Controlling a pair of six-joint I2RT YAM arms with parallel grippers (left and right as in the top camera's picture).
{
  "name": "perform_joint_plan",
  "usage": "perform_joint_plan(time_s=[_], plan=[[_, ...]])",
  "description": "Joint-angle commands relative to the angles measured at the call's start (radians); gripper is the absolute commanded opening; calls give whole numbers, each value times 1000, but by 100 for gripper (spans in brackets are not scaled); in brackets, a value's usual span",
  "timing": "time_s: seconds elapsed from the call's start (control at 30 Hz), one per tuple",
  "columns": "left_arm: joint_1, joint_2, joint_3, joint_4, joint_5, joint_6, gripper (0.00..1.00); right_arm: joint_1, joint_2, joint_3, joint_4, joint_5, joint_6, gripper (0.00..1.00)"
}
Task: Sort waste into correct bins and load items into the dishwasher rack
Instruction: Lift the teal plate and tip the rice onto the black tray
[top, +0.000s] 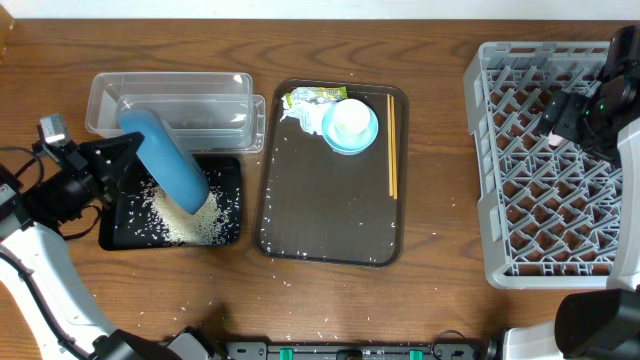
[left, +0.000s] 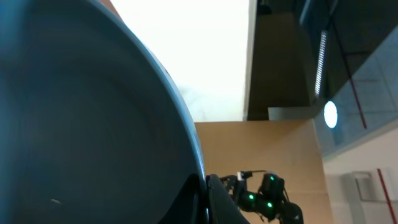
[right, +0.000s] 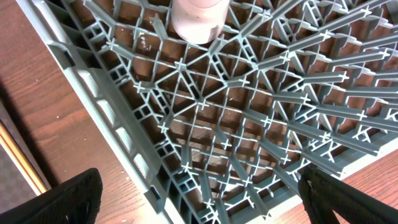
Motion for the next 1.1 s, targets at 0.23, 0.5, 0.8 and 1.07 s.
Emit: perform_joint_plan(time_s=[0.23,0.5,0.8,1.07], plan=[[4,12,-1,-13,13,28,6,-2,1,9,0,6,-9,99],[4,14,-1,8,73,70,6,-2,1,9,0,6,-9,99],[3,12,-1,-82,89,85,6,-2,1,9,0,6,-9,99],[-48,-81,-1,-233,87,216,6,-2,1,9,0,6,-9,99]])
